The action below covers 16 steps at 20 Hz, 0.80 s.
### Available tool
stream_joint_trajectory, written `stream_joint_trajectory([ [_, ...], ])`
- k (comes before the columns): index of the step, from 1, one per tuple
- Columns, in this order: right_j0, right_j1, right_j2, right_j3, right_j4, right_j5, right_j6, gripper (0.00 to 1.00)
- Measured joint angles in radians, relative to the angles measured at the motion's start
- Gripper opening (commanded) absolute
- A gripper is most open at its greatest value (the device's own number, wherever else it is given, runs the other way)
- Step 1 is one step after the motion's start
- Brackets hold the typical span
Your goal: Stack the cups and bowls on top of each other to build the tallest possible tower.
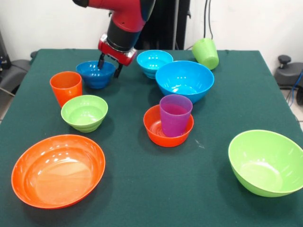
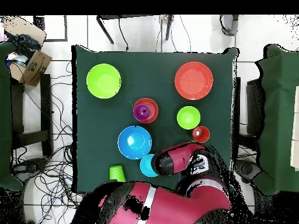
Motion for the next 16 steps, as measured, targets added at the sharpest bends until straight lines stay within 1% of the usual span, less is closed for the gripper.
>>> stream_joint_trajectory([
  [10,0.001,-0.077,0.000,0.002,0.000,0.000,0.000,1.00],
  [16,0.002,-0.080,0.000,0.002,0.000,-0.006,0.000,1.00],
])
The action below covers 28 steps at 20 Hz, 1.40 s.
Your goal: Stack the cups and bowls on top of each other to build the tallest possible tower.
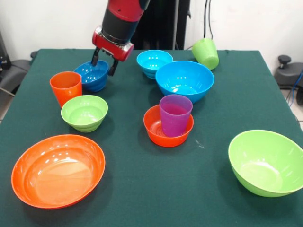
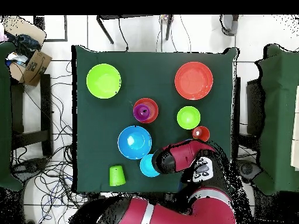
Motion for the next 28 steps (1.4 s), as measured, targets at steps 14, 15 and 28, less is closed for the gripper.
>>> stream_joint_trajectory([
  [14,0.002,0.012,0.001,-0.003,0.000,-0.056,0.000,1.00],
  [15,0.003,0.019,0.002,-0.003,0.000,-0.059,0.000,1.00],
  [28,0.007,0.089,0.010,-0.012,0.000,-0.064,0.000,1.00],
])
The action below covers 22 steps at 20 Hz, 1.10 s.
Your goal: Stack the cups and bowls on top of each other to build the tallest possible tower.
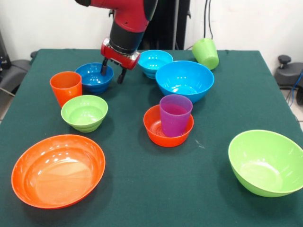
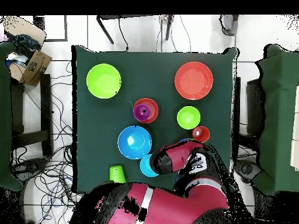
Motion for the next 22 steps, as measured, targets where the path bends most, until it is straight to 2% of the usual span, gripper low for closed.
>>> stream_joint_trajectory([
  [5,0.001,0.022,0.000,-0.008,0.000,0.000,0.000,1.00],
  [22,0.002,0.022,0.000,-0.009,0.000,0.000,0.000,1.00],
])
